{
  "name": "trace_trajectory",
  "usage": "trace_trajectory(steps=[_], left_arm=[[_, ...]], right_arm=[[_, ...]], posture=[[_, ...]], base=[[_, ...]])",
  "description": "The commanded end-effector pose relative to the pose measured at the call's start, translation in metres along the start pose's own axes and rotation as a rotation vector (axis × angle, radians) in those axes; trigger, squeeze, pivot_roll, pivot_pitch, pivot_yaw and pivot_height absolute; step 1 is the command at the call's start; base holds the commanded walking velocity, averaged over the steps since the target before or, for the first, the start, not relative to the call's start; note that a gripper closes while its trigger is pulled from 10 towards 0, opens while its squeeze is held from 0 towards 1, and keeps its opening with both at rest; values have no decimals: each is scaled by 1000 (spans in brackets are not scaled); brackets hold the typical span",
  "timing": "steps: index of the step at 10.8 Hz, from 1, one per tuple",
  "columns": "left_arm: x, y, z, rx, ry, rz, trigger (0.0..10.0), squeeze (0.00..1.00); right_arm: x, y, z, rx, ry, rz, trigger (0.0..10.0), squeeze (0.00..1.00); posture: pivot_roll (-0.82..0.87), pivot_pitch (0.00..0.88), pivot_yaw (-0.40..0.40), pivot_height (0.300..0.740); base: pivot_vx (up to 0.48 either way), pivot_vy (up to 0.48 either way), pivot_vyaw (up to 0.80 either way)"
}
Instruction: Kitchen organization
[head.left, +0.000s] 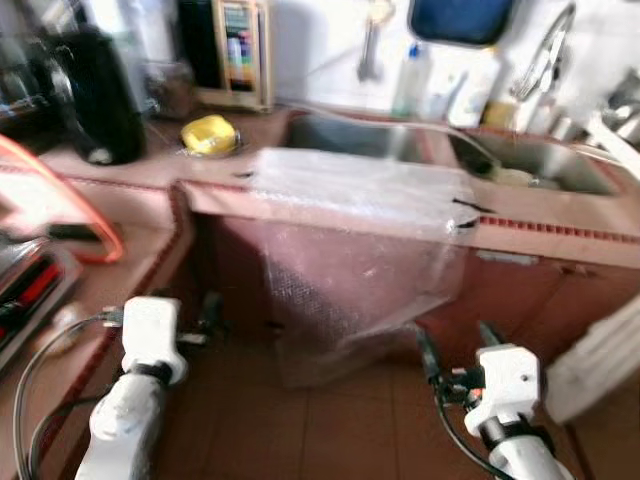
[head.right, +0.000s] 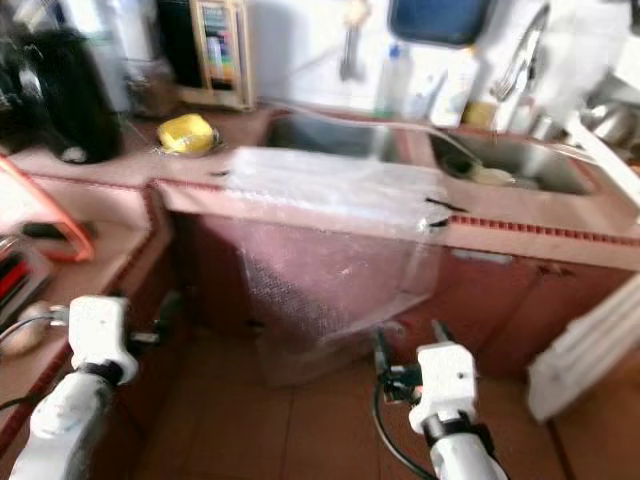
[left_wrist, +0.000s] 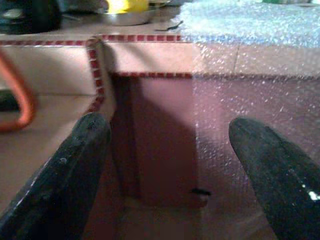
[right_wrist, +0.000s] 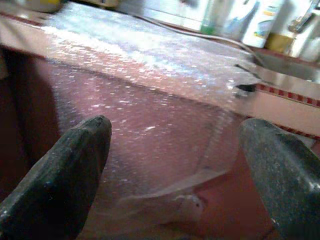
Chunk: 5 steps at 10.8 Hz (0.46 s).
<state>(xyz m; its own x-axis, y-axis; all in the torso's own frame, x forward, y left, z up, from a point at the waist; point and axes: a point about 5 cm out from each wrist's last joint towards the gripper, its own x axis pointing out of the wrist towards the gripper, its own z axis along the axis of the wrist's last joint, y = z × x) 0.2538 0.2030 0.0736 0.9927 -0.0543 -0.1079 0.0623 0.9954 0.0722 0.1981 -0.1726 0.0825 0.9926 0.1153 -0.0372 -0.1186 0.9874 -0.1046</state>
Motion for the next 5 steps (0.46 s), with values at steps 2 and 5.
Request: trace_trajectory(steps=[2,5], left_arm=[[5,-14,2,-7,-10,-49,10000,0],[6,-18,0,-13,-5,-80,10000,0]], right_arm=[[-1,-8,2,-26,-2,-23,10000,0],[1,-9,2,-34,-4,-24,10000,0]], posture=[[39,0,-51,740],[36,0,-48,740]], base=[[358,0,0],[363,0,0]])
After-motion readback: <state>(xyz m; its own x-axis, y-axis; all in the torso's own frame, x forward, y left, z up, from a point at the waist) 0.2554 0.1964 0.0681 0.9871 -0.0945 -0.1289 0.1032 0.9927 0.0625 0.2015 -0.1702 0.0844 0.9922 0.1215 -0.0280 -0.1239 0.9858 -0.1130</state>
